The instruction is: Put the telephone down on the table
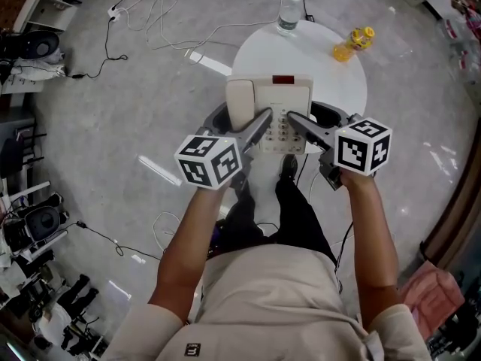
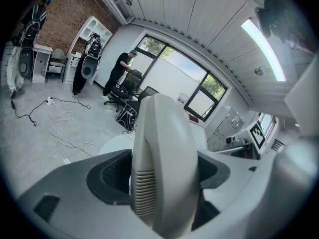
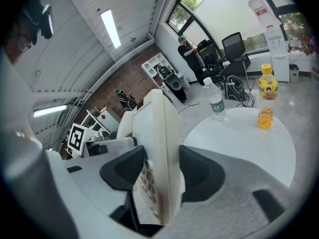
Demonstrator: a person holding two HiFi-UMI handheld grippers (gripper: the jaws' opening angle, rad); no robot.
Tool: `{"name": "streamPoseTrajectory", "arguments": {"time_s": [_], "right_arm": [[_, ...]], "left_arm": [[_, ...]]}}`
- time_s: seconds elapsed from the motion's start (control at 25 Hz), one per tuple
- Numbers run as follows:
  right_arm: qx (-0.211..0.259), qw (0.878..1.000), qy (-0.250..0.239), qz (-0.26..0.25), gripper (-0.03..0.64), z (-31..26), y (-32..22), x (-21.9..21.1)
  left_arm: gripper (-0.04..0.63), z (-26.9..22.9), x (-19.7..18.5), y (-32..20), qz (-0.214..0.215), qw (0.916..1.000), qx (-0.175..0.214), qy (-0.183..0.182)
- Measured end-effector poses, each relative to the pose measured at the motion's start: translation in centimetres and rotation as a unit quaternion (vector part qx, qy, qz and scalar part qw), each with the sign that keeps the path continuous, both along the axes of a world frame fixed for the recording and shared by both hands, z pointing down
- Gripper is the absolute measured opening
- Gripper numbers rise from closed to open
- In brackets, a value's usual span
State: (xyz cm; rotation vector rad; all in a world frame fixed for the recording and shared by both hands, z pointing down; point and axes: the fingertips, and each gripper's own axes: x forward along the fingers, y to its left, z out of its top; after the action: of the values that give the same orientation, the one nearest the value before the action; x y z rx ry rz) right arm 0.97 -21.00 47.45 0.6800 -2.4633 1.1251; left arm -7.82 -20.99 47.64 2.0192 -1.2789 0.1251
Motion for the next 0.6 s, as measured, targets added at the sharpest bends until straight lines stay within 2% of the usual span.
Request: {"name": "streamPoseTrajectory", "arguments": {"time_s": [0.6], "right_arm": [[-0.025, 1.000, 0.006, -0.008, 0.212, 4.1, -0.5, 1.0]], "left_arm": [[0.357, 4.3, 1.0, -0.3, -0.008, 0.9993, -0.035, 0.008]]}}
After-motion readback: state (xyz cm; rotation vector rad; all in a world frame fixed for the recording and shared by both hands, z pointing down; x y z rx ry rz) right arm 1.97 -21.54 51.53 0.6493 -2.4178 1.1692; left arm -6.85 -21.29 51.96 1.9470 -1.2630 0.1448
